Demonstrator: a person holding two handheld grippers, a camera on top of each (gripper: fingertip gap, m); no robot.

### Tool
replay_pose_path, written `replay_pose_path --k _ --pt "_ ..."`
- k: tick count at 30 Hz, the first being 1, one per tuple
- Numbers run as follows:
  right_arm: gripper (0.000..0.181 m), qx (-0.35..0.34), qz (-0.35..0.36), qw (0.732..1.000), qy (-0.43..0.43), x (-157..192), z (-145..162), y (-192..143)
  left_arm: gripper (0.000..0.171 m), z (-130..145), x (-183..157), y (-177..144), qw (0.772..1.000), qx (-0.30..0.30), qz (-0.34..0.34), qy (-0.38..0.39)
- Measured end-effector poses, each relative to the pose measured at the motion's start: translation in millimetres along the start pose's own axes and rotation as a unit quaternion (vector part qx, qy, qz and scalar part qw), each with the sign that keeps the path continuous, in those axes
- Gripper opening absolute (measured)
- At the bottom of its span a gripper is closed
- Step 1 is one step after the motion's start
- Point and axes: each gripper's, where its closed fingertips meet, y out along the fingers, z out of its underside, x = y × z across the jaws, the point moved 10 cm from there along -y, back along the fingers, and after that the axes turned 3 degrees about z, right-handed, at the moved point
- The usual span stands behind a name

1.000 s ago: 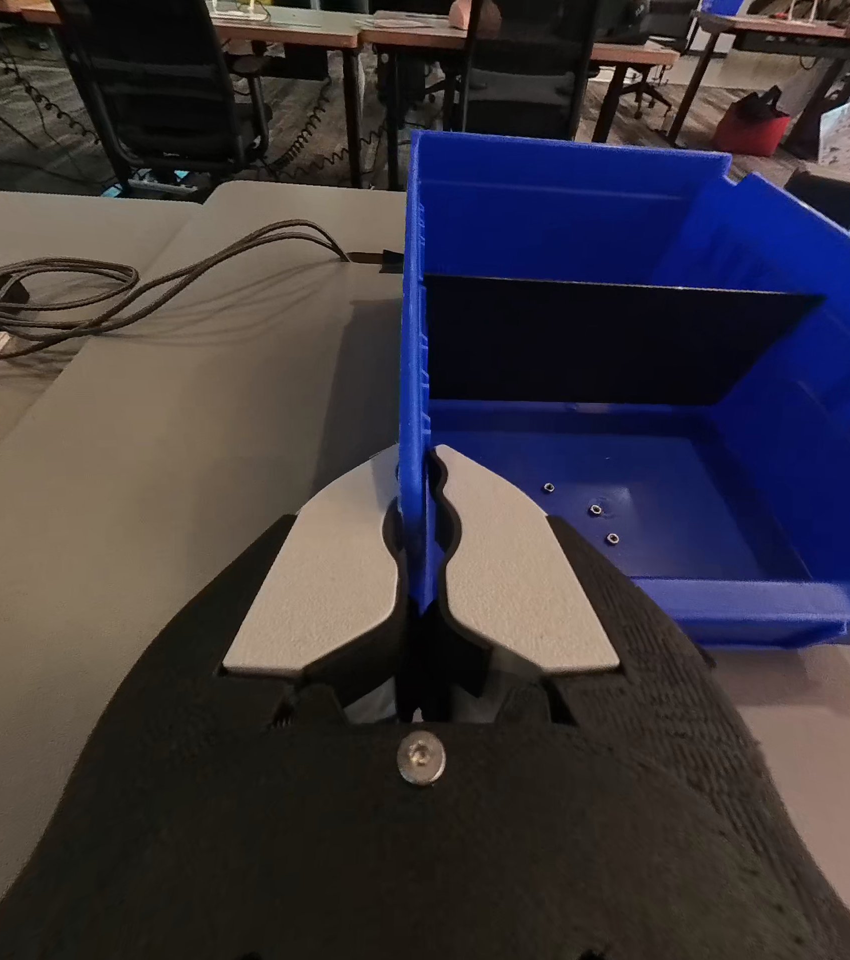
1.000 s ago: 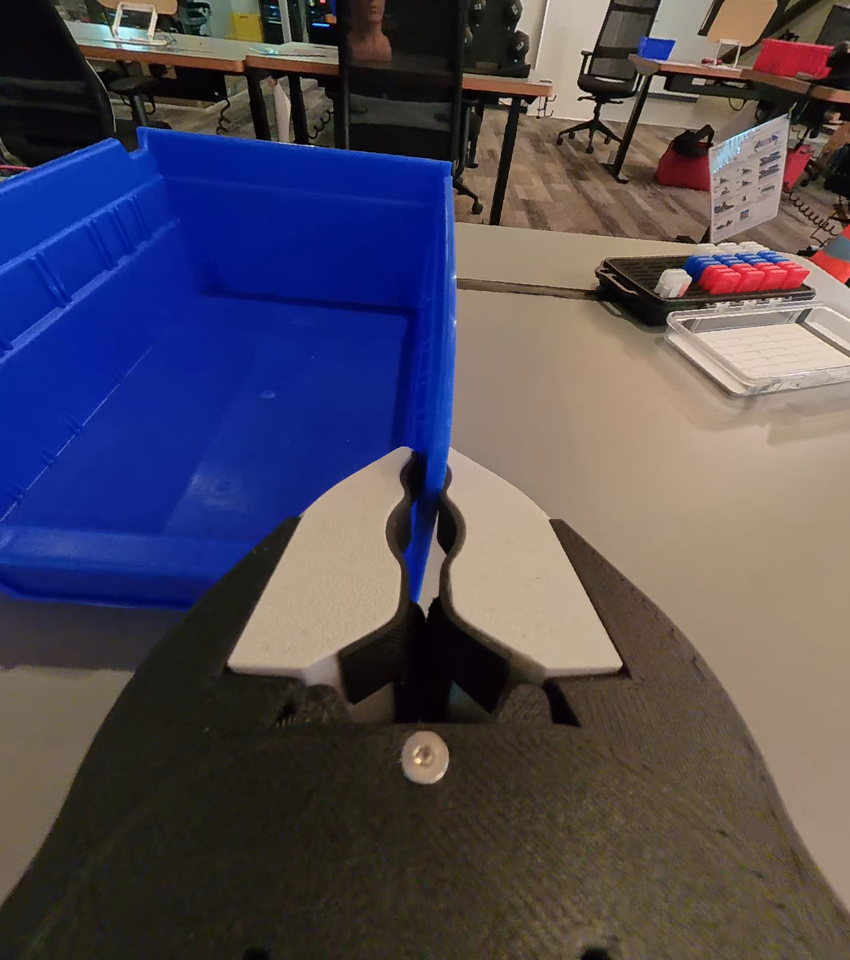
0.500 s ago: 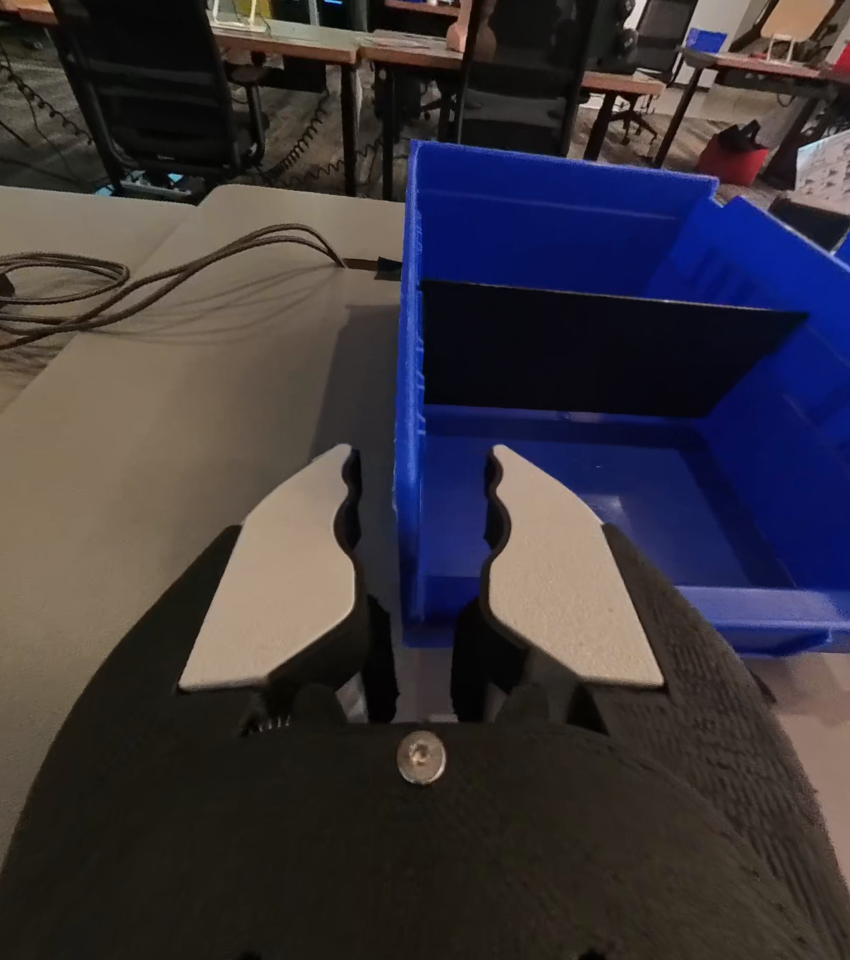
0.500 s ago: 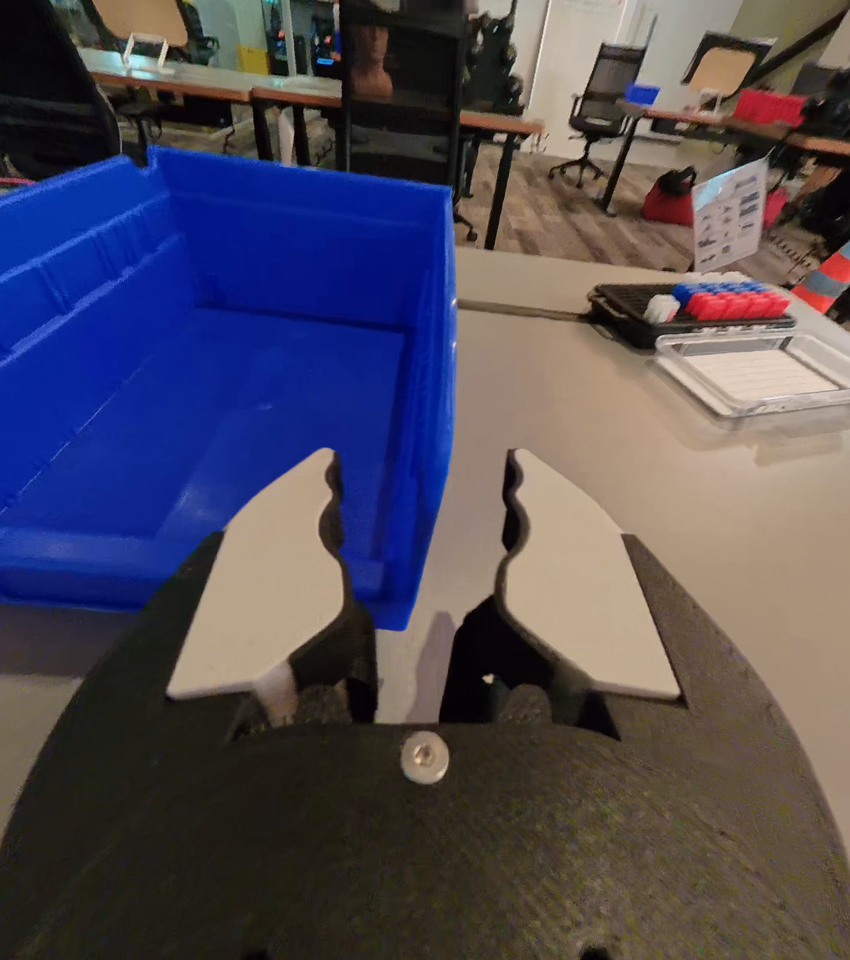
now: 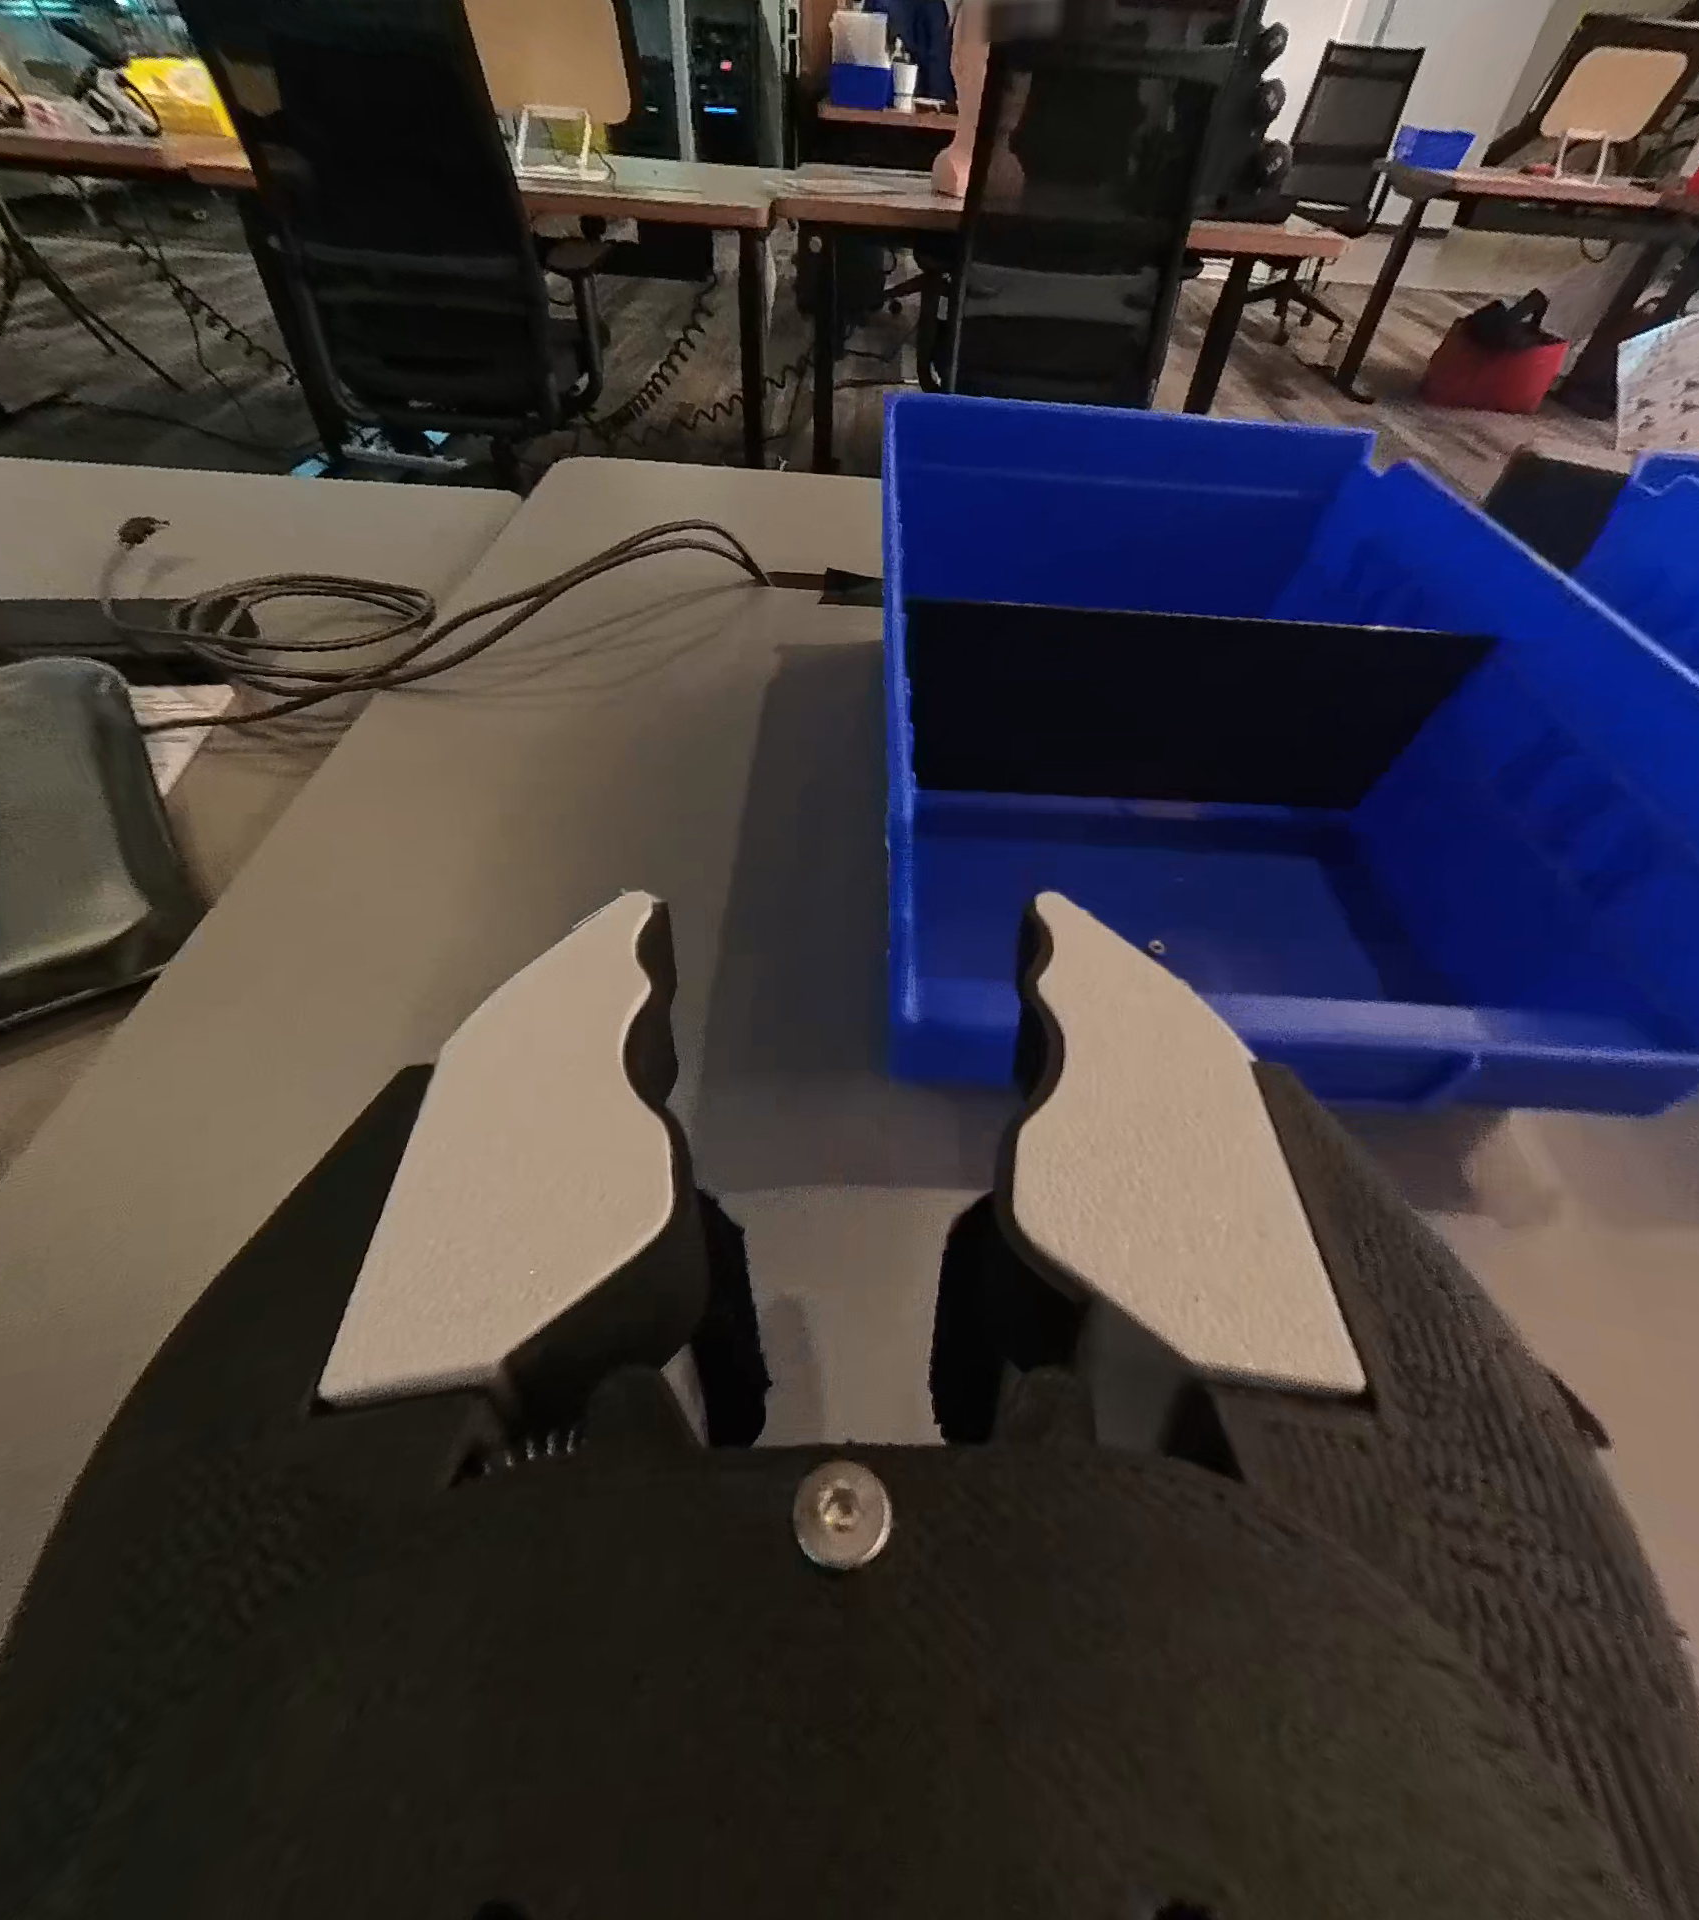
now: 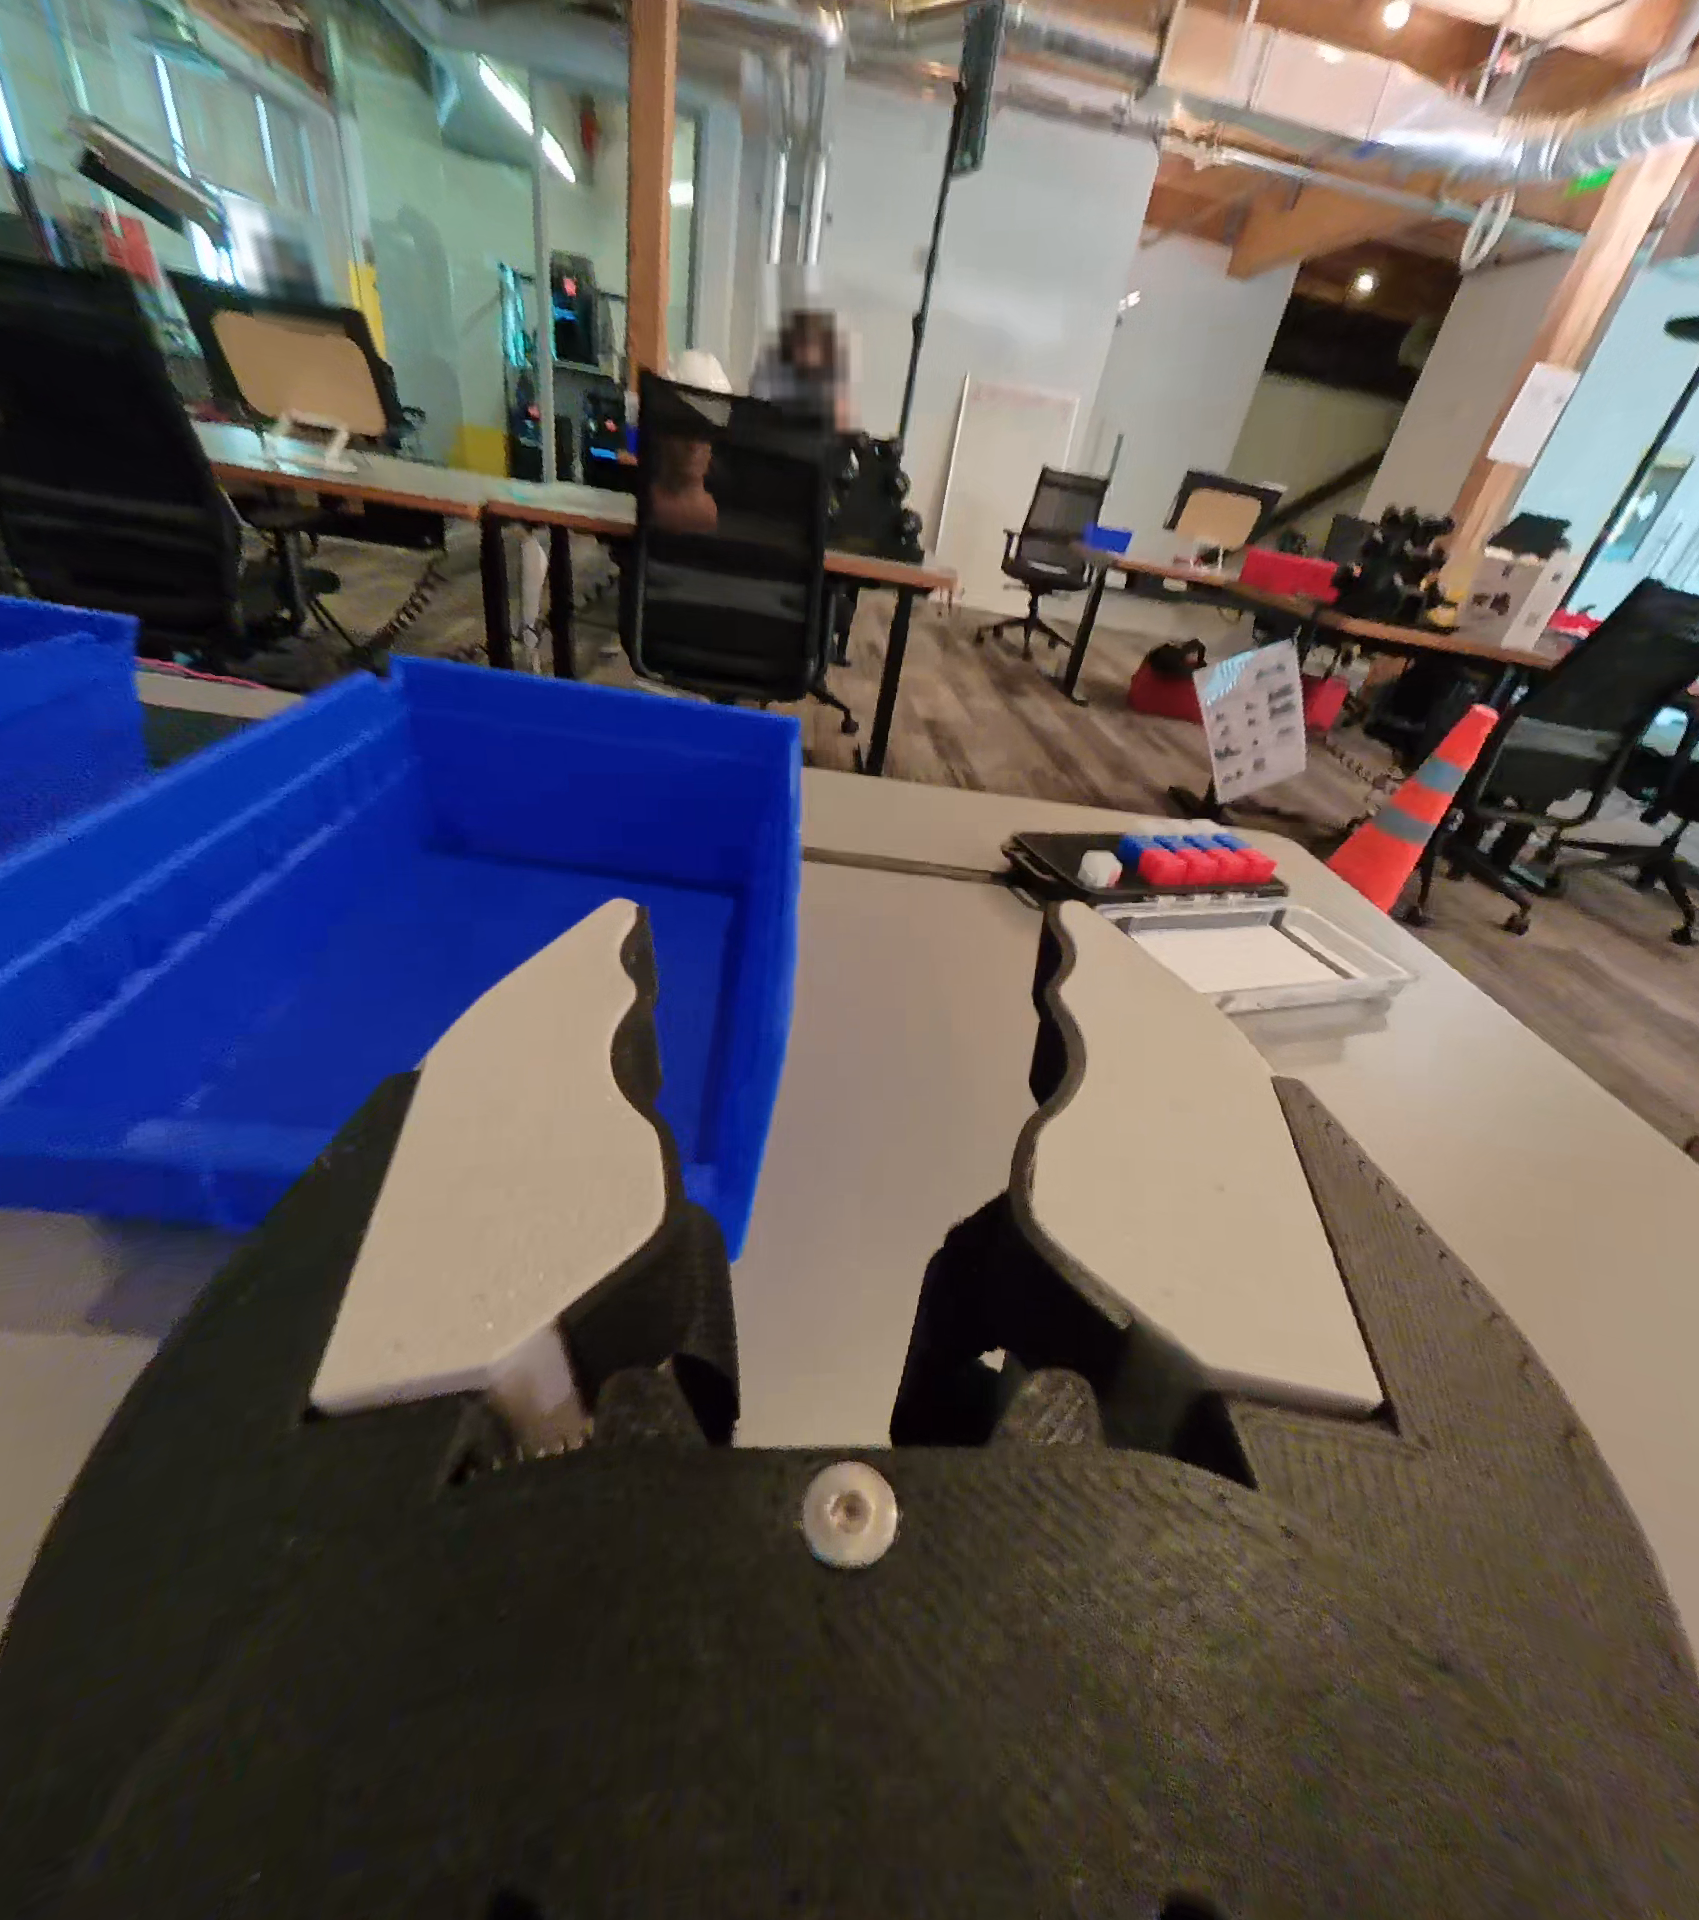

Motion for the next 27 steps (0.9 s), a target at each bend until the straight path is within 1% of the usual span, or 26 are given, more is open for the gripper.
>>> replay_pose_path --k 2,4,5,6,7,9,11,13,15,19,24,27 --pt "0.074 -0.021 -0.011 1.0 0.005 12 -6 -23 0.067 3 -7 -18 1.0 -0.004 -0.012 0.01" --pt "0.082 -0.029 -0.022 0.999 0.0 30 -9 -44 0.081 10 -19 -35 0.999 0.006 -0.016 0.029" --pt "0.086 -0.024 -0.038 0.999 0.006 41 -9 -53 0.09 15 -24 -44 0.999 0.008 -0.021 0.039" --pt "0.088 -0.011 -0.057 0.998 0.01 54 -7 -62 0.094 19 -30 -51 0.999 0.007 -0.016 0.044" --pt "0.09 0.008 -0.067 0.998 0.009 67 -4 -70 0.095 23 -34 -57 0.999 0.013 -0.008 0.046" --pt "0.099 0.029 -0.078 0.996 -0.006 90 4 -81 0.103 29 -39 -64 0.999 0.019 0.0 0.048" --pt "0.106 0.046 -0.084 0.995 -0.017 108 12 -87 0.103 33 -44 -69 0.998 0.032 0.009 0.054" --pt "0.112 0.067 -0.101 0.993 -0.01 120 17 -91 0.103 35 -46 -74 0.998 0.035 0.014 0.059" --pt "0.112 0.082 -0.118 0.989 -0.015 128 17 -95 0.102 34 -47 -78 0.998 0.026 0.008 0.064" --pt "0.105 0.057 -0.127 0.99 -0.014 129 9 -105 0.101 29 -45 -82 0.997 0.009 0.001 0.075" --pt "0.105 0.058 -0.135 0.989 -0.018 131 14 -102 0.101 29 -37 -70 0.995 0.023 -0.015 0.092" --pt "0.102 0.061 -0.148 0.987 -0.016 133 18 -100 0.1 32 -34 -60 0.996 0.038 -0.009 0.084"
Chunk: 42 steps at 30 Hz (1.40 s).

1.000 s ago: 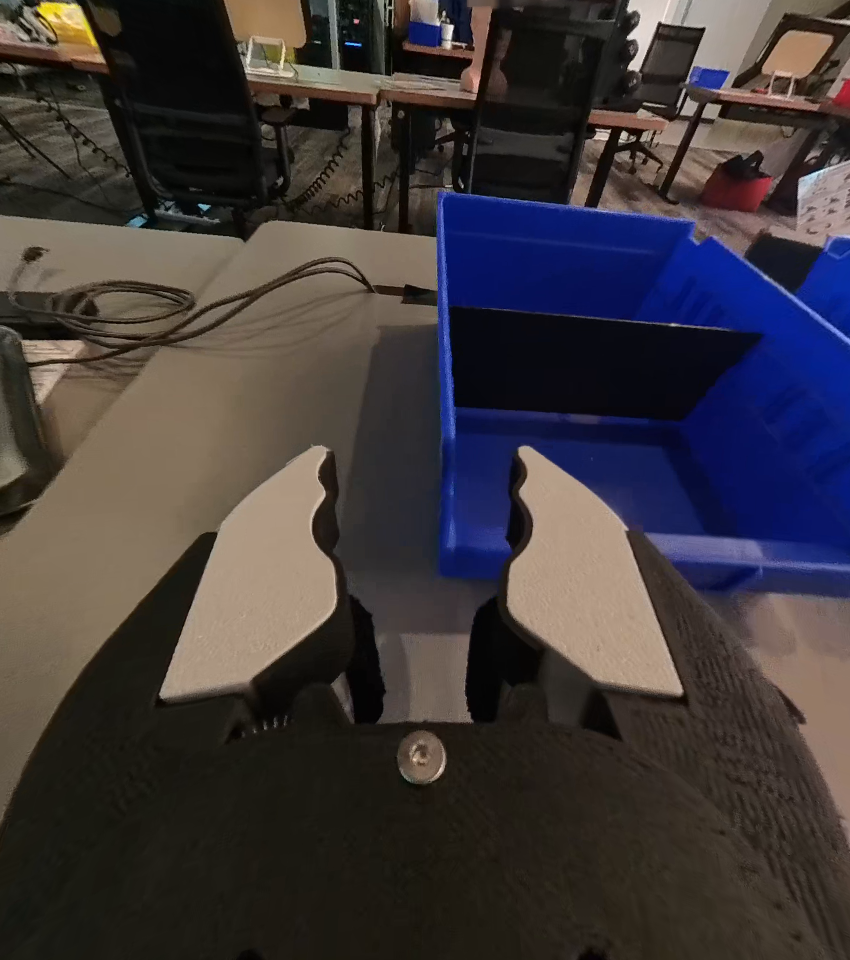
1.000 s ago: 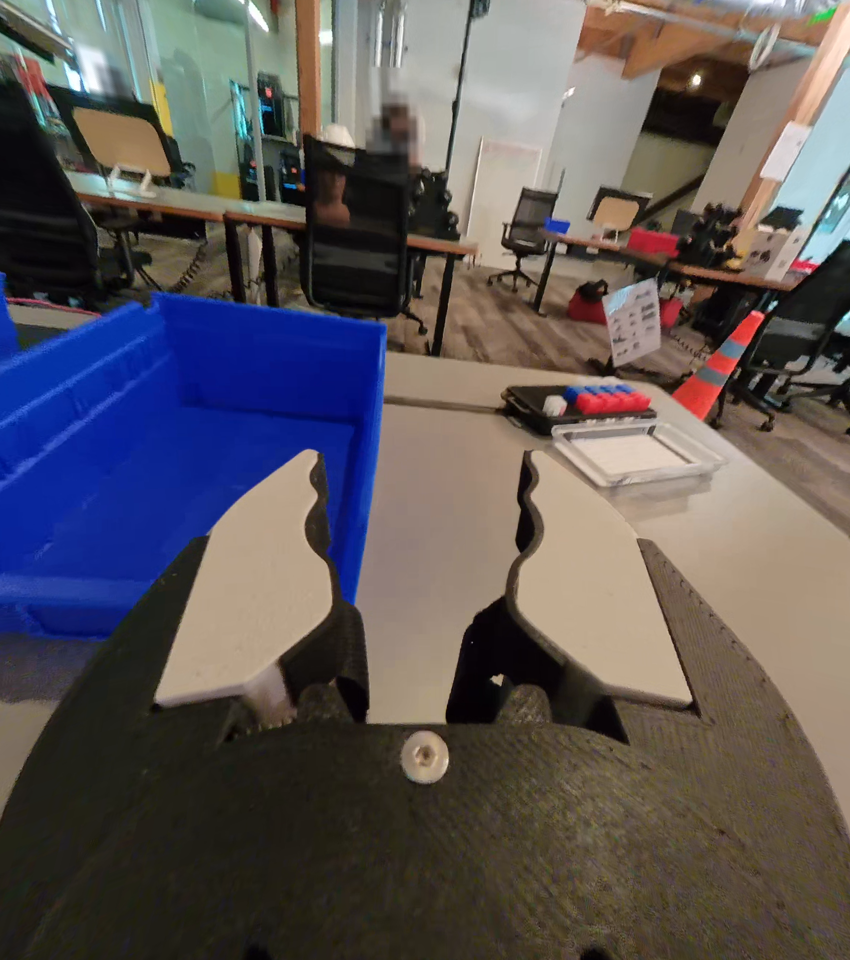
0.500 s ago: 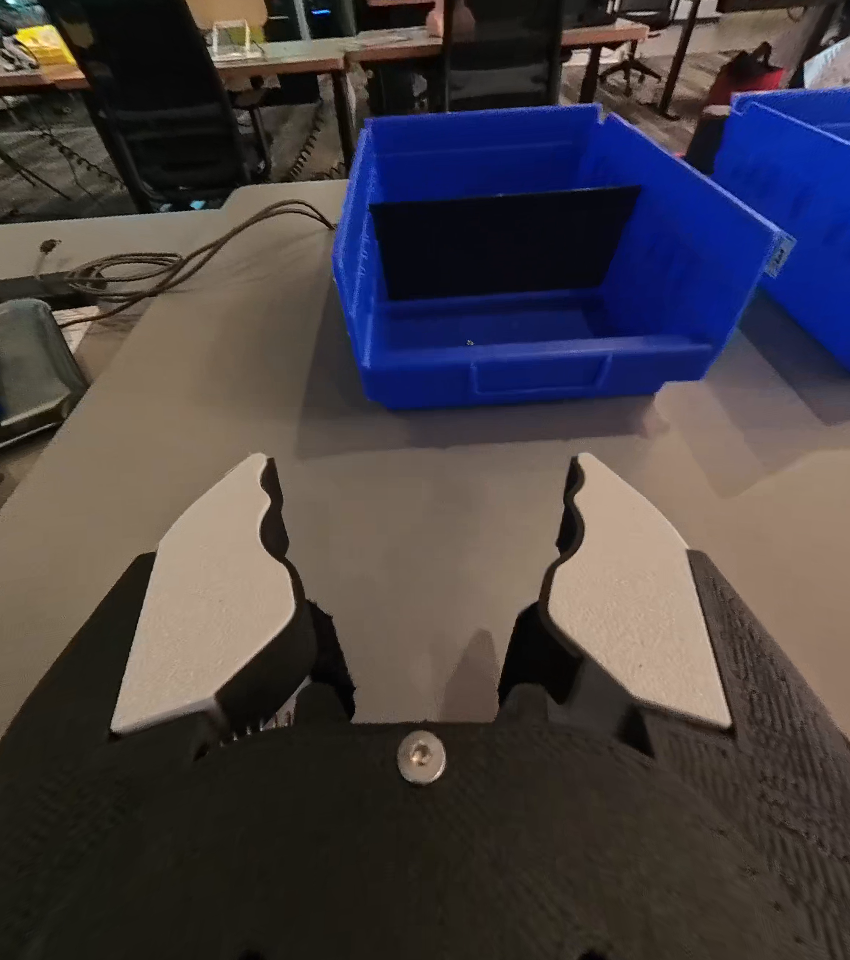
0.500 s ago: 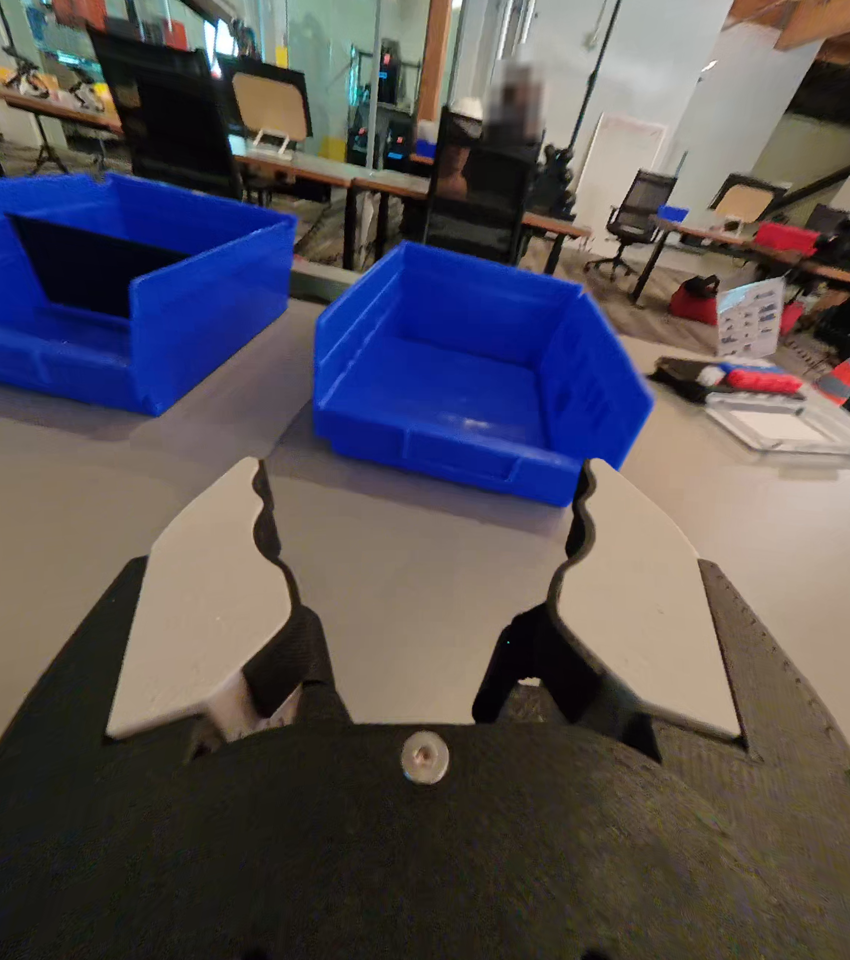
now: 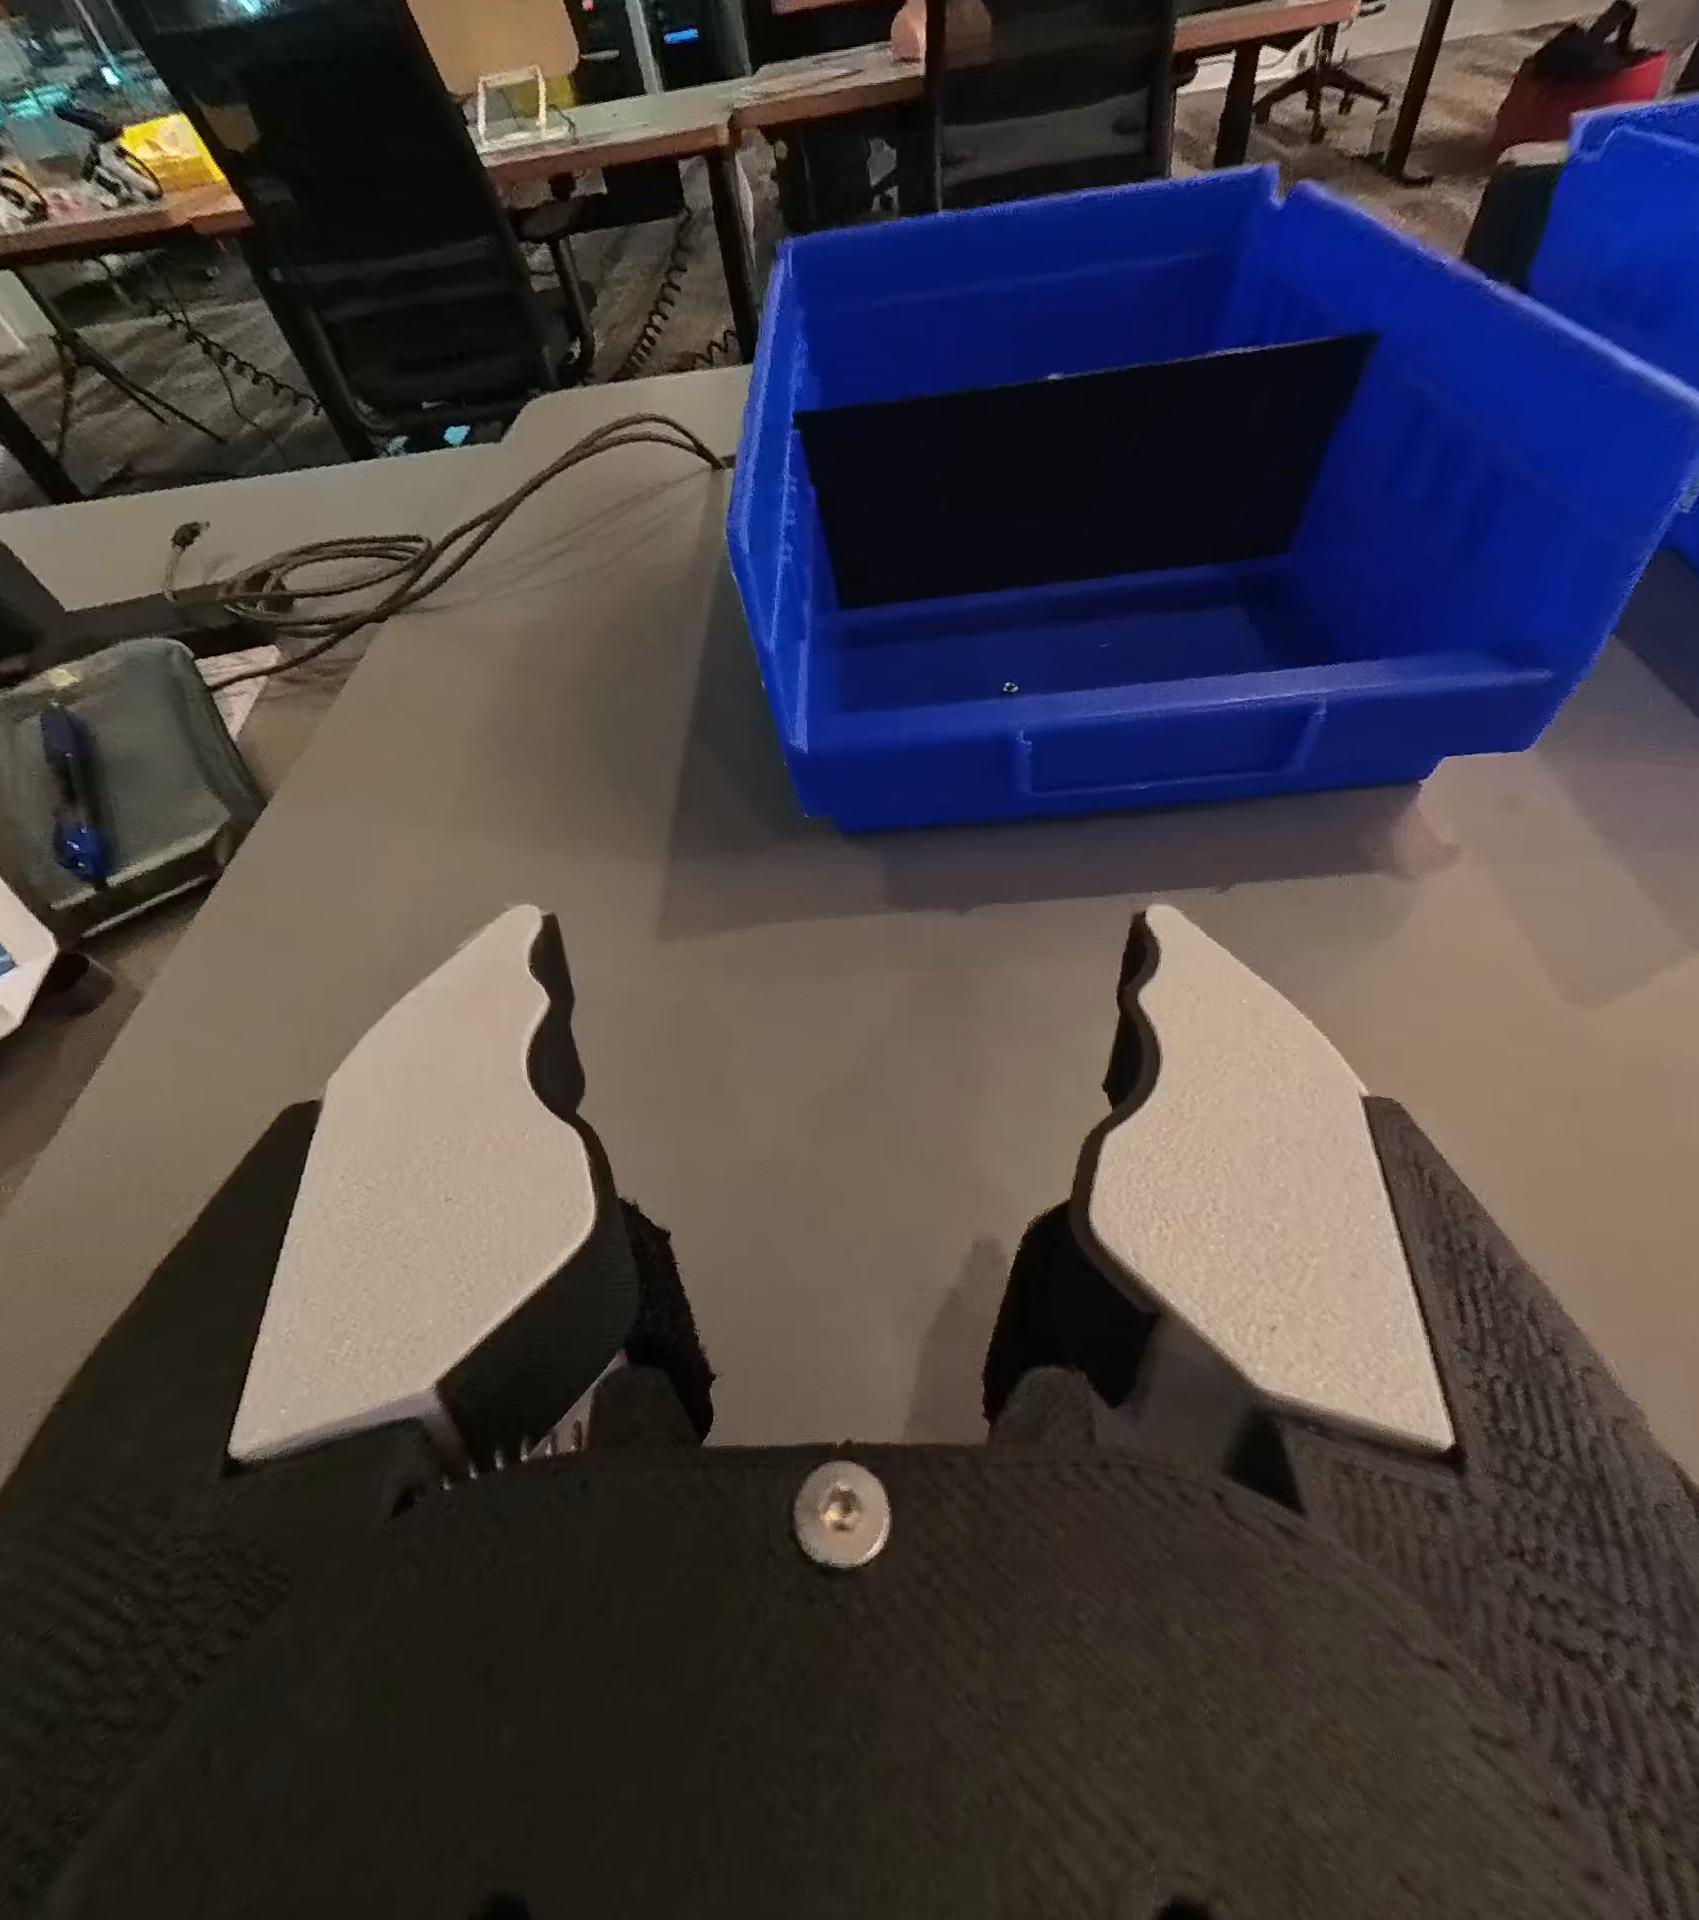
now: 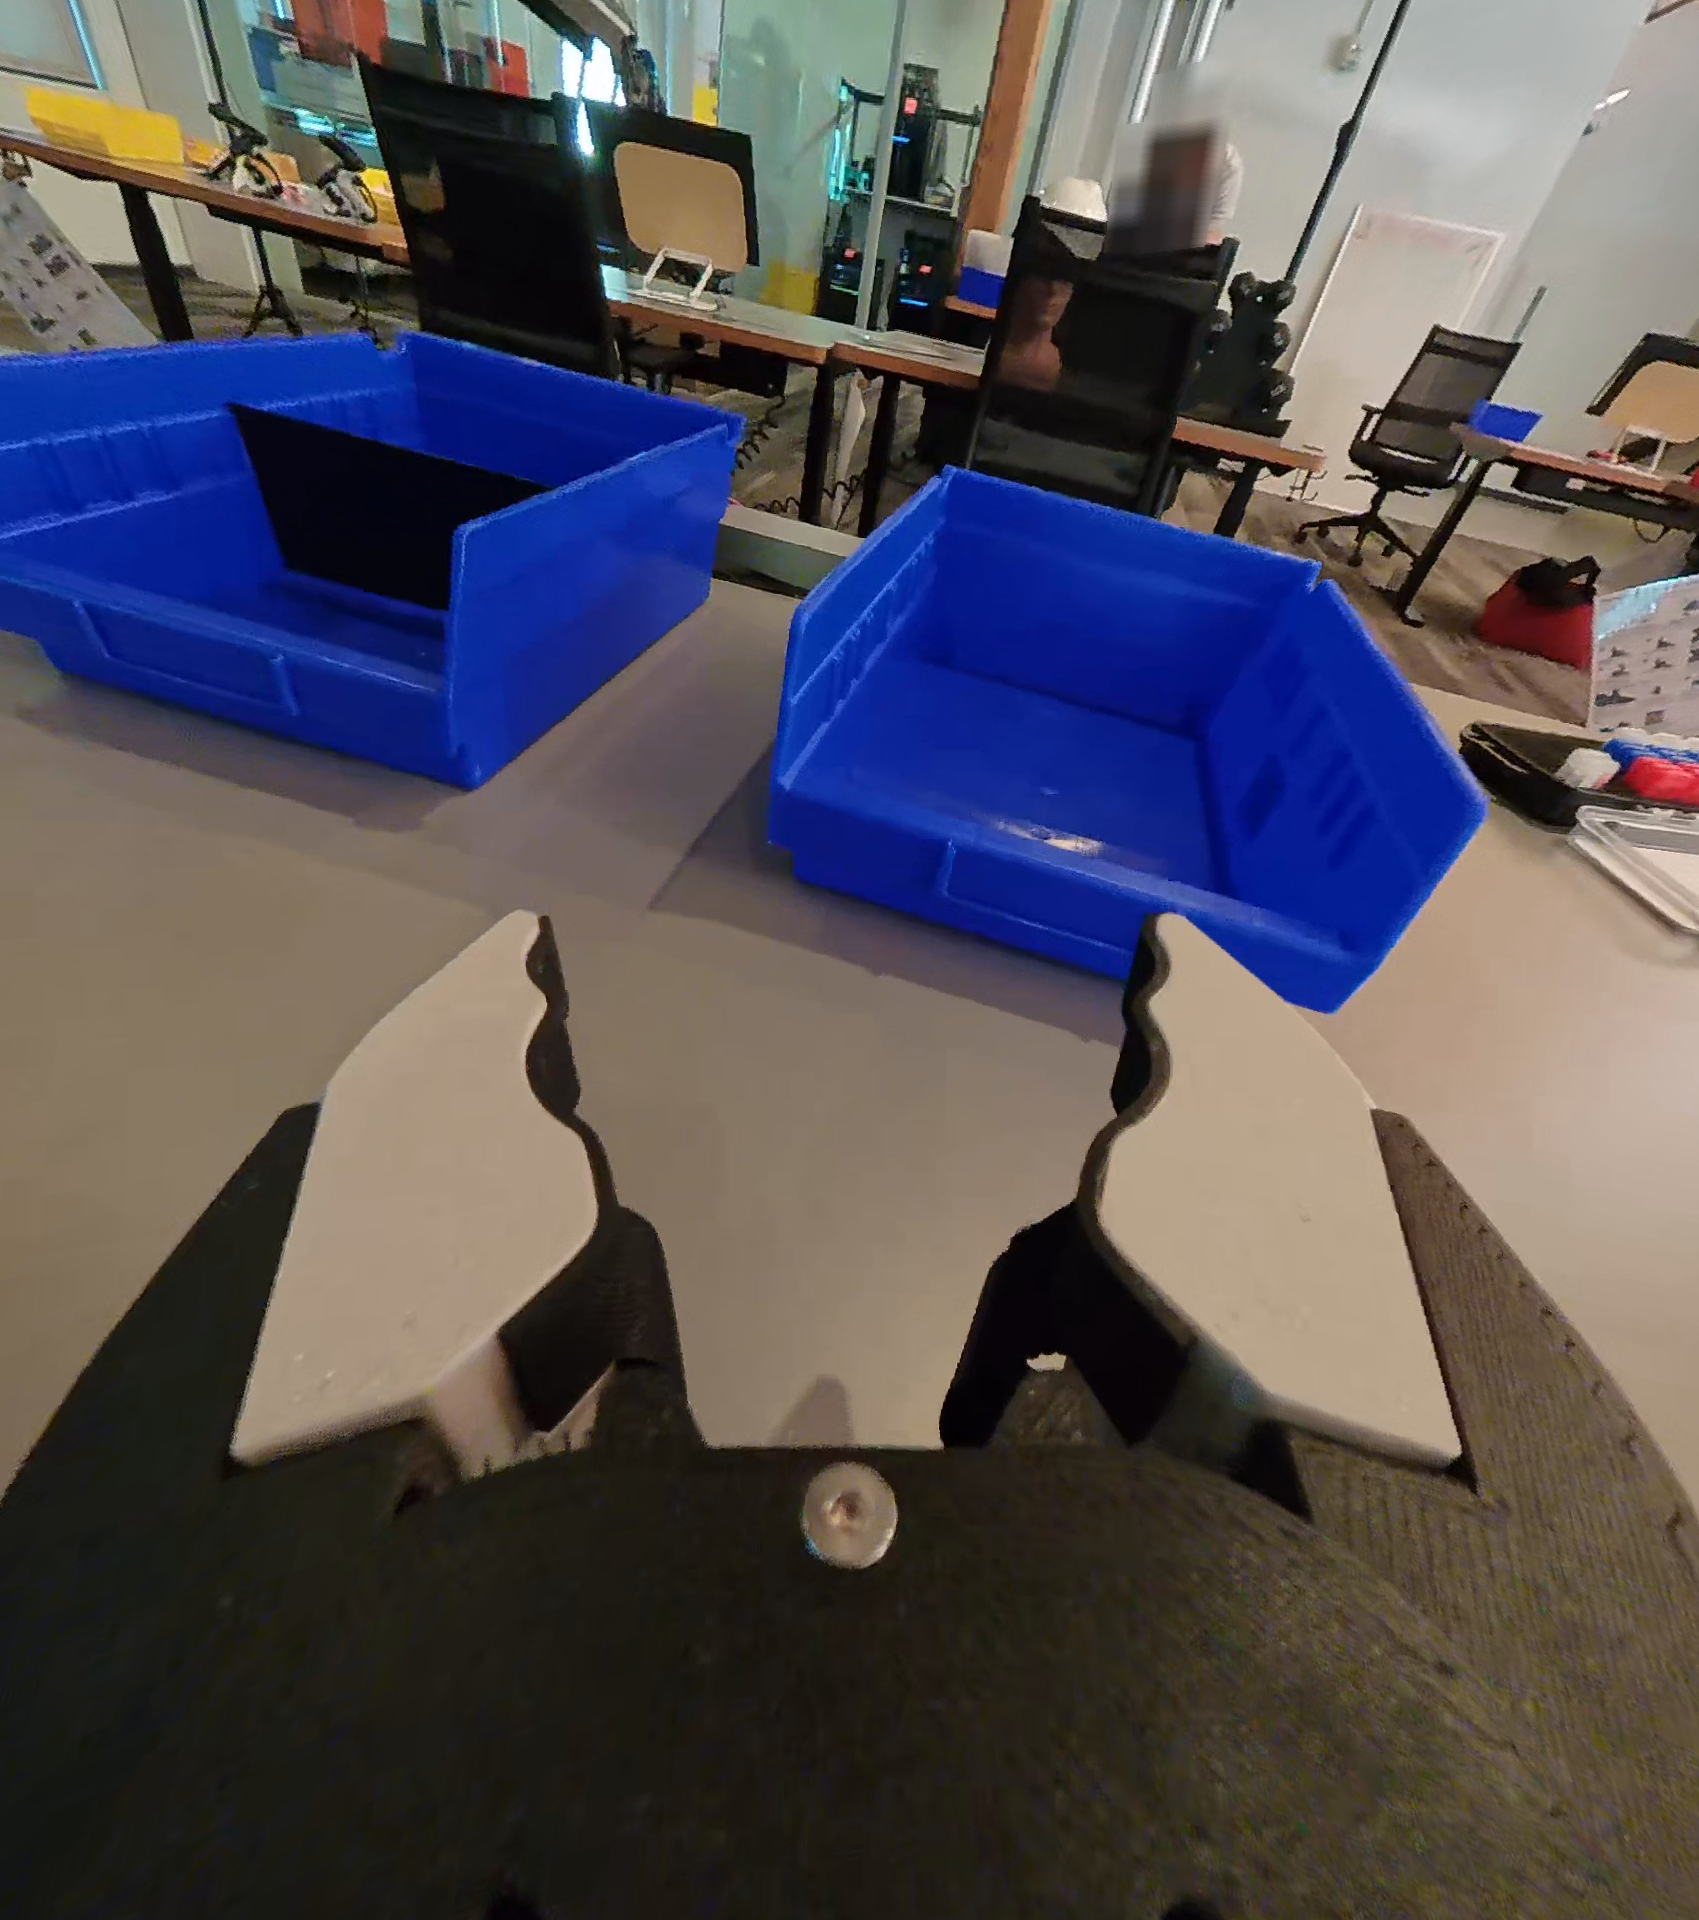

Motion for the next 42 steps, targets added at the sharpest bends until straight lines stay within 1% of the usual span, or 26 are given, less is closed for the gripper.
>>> replay_pose_path --k 3,5,8,10,13,16,18,19,21,25,31,38,42 --pt "0.1 0.016 -0.005 1.0 0.005 1 6 4 0.1 3 0 7 1.0 0.014 0.012 -0.021" --pt "0.097 0.056 -0.014 0.998 0.014 3 12 13 0.099 4 -4 11 0.999 0.022 0.027 -0.027" --pt "0.085 0.108 -0.023 0.994 0.026 6 21 31 0.093 6 -13 16 0.998 0.039 0.045 -0.023" --pt "0.09 0.126 -0.007 0.992 0.023 5 23 44 0.092 6 -17 20 0.997 0.049 0.044 -0.029" --pt "0.098 0.192 0.001 0.981 0.037 2 27 64 0.093 7 -24 30 0.994 0.079 0.052 -0.048" --pt "0.099 0.252 0.004 0.967 0.042 -1 32 77 0.092 5 -31 34 0.993 0.088 0.06 -0.052" --pt "0.101 0.303 0.001 0.951 0.056 -3 37 84 0.093 4 -36 40 0.991 0.111 0.06 -0.04" --pt "0.101 0.313 0.001 0.948 0.063 -5 39 86 0.093 4 -38 45 0.991 0.122 0.05 -0.034" --pt "0.102 0.319 0.009 0.945 0.074 -7 40 89 0.093 5 -40 53 0.989 0.136 0.041 -0.029" --pt "0.103 0.326 0.019 0.942 0.084 -9 41 90 0.093 8 -46 66 0.984 0.164 0.05 -0.037" --pt "0.104 0.322 0.025 0.942 0.088 -9 41 91 0.093 12 -48 76 0.977 0.208 0.038 -0.026" --pt "0.105 0.318 0.033 0.944 0.086 -8 42 90 0.092 13 -47 77 0.975 0.213 0.04 -0.038" --pt "0.103 0.309 0.038 0.948 0.07 -5 40 89 0.092 14 -48 77 0.975 0.212 0.047 -0.039"
